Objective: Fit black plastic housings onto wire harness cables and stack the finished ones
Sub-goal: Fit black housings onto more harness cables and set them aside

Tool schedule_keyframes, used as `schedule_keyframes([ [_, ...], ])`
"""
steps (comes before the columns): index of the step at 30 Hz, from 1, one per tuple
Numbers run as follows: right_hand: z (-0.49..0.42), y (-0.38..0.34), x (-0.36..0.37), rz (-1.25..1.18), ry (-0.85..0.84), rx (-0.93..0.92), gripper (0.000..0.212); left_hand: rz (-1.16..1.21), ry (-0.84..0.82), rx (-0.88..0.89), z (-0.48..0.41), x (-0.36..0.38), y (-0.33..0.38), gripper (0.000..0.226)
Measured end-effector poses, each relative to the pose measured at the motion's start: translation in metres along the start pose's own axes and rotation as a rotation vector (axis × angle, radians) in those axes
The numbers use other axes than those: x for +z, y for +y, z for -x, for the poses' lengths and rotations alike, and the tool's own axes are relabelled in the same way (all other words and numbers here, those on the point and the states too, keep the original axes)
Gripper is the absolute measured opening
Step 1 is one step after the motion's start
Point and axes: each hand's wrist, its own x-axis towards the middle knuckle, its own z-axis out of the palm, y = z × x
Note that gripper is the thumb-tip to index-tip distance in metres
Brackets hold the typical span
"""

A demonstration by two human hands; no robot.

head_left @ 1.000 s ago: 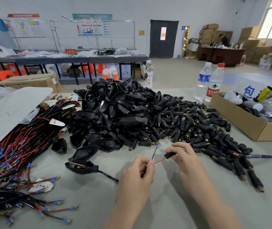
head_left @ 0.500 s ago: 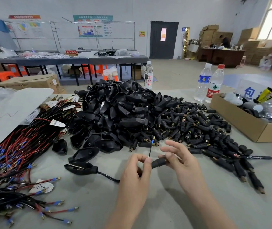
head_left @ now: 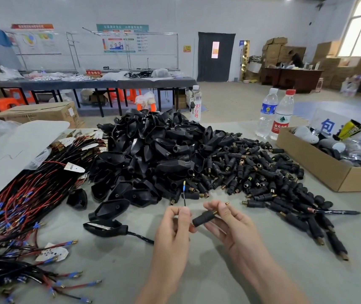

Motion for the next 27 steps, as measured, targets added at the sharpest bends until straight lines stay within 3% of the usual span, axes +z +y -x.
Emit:
schedule_keyframes([
  [3,-0.002,0.0,-0.004,0.039,0.067,-0.051,0.022,0.044,-0.022,0.022,0.001,0.001,0.002,0.038],
  [9,-0.003,-0.005,-0.01,-0.012,0.174,-0.01,0.021,0.185,-0.09,0.073,-0.003,-0.003,0.011,0.029],
  [17,-0.005,-0.005,-0.011,-0.157,0.177,0.043,0.017,0.216,-0.191,-0.187,-0.008,-0.005,0.01,0.037],
  [22,-0.006,-0.008,-0.009,-0.283,0.175,0.085,0.018,0.221,-0.178,-0.265,-0.009,0.0,0.009,0.015],
  [27,-0.006,-0.009,-0.008,-0.305,0.166,0.096,0.017,0.157,-0.157,-0.254,-0.009,0.0,0.005,0.038],
])
